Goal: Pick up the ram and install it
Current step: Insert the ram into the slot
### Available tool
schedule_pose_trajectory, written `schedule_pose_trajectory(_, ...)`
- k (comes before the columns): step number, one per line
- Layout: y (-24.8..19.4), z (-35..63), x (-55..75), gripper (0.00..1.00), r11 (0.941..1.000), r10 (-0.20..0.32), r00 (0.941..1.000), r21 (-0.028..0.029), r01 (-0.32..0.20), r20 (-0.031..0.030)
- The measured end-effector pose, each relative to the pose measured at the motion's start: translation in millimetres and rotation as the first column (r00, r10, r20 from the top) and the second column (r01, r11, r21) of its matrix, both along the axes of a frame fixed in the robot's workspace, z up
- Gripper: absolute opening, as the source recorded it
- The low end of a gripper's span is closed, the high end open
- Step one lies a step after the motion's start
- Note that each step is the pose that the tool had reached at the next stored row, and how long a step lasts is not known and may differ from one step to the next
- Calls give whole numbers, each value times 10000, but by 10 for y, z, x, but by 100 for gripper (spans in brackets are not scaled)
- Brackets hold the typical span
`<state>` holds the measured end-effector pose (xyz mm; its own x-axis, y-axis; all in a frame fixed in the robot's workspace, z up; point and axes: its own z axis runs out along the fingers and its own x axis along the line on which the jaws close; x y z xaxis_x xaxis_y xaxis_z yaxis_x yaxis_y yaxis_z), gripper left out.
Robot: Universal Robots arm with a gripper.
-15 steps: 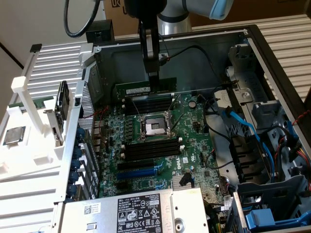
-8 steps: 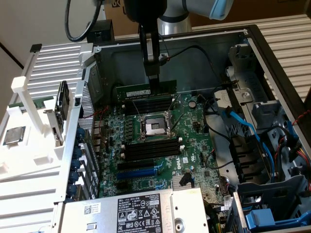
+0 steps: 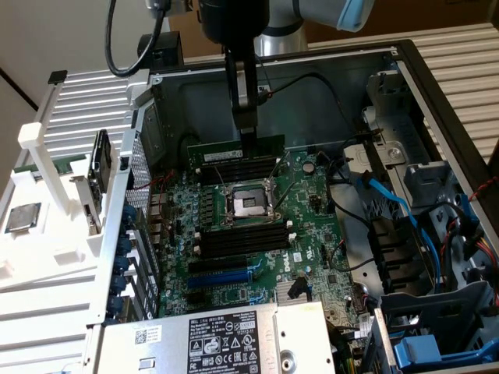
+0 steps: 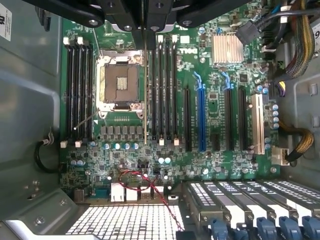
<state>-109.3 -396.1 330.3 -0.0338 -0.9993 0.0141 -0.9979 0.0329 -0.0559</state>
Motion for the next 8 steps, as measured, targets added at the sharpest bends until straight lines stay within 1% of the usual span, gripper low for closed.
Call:
schedule_pose_trajectory(2, -21, -34, 11, 12, 10000, 0, 10000, 96, 0, 0)
schedule_pose_trajectory(4, -24, -93, 11, 12, 9999, 0, 10000, 122, 0, -1)
schedule_pose_trajectory(6, -38, -122, 11, 12, 9999, 1, 10000, 162, -1, -1)
schedule_pose_trajectory(8, -93, -174, 11, 12, 9996, 0, 10000, 270, 0, -1)
